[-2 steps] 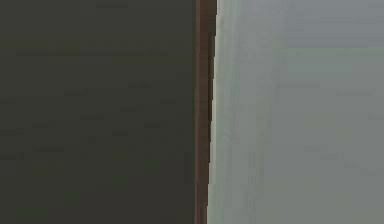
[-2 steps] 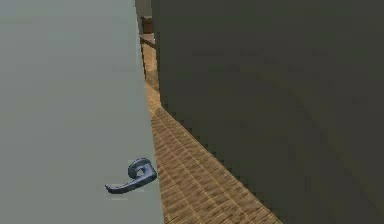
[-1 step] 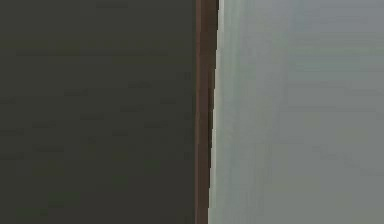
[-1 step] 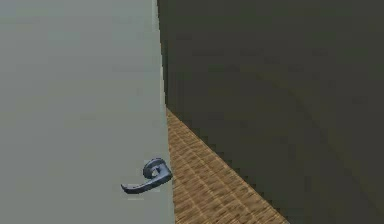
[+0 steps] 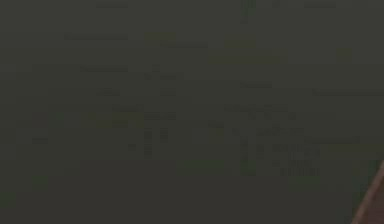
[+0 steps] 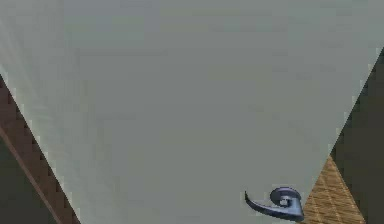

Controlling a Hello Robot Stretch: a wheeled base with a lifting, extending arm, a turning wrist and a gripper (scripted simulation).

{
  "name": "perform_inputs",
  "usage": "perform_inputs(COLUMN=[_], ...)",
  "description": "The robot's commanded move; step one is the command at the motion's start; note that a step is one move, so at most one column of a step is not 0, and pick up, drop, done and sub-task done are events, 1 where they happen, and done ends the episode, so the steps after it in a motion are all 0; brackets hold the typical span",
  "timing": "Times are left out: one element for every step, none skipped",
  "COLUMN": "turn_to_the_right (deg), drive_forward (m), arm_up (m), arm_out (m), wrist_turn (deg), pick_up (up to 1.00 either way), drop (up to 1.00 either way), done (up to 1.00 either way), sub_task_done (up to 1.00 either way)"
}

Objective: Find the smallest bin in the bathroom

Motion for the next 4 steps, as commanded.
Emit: perform_inputs(turn_to_the_right=[-21.0, 0.0, -45.0, -36.0], drive_forward=[0.0, 0.3, 0.0, 0.0], arm_up=[0.0, 0.0, 0.0, 0.0], arm_out=[0.0, 0.0, 0.0, 0.0], wrist_turn=[0.0, 0.0, 0.0, 0.0], pick_up=[0.0, 0.0, 0.0, 0.0], drop=[0.0, 0.0, 0.0, 0.0], done=[0.0, 0.0, 0.0, 0.0], sub_task_done=[0.0, 0.0, 0.0, 0.0])
